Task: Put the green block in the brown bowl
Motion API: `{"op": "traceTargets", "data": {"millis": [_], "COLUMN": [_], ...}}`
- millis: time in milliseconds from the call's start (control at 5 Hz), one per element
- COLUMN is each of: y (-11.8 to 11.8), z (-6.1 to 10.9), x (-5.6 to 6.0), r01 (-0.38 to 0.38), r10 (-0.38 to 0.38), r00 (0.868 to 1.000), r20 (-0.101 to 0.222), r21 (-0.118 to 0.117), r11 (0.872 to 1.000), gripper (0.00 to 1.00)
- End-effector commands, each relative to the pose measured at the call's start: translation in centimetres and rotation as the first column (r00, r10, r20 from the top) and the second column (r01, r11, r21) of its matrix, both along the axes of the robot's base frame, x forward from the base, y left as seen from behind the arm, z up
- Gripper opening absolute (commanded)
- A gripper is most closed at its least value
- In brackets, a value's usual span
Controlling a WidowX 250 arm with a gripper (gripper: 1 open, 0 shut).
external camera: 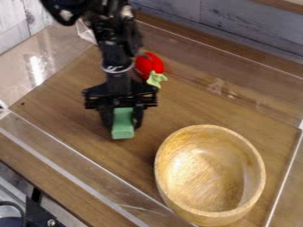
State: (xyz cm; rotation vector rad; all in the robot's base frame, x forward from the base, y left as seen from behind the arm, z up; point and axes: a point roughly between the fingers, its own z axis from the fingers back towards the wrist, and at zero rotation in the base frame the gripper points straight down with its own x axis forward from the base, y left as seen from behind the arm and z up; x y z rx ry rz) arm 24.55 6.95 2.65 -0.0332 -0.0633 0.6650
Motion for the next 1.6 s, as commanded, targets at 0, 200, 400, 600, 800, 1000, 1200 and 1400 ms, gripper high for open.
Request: {"op": "traceTargets", "data": {"millis": [0,200,400,600,800,1000,1200,1400], "y": [-1.0,-2.2,-1.9,-1.6,-2.0,-2.3,-4.3,-4.4], "z": [1.4,1.5,2.8,4.3,4.5,4.5,4.2,6.5], "x": [-0.1,-0.5,-0.3,0.0,0.3,0.2,0.2,0.3], "r01": [0.007,0.028,0.076,0.118,0.095,0.072,0.076,0.017], "r10": [-0.007,-0.028,-0.076,-0.118,-0.094,-0.070,-0.073,-0.014], "r00": [0.999,0.998,0.996,0.991,0.993,0.995,0.995,0.997], "r20": [0.054,0.051,0.053,0.062,0.071,0.071,0.073,0.082], "r21": [-0.004,0.000,0.008,0.012,-0.014,-0.027,-0.040,-0.025], "r11": [1.000,1.000,0.997,0.993,0.995,0.997,0.996,1.000], "gripper": [0.00,0.00,0.00,0.00,0.00,0.00,0.00,0.00]}}
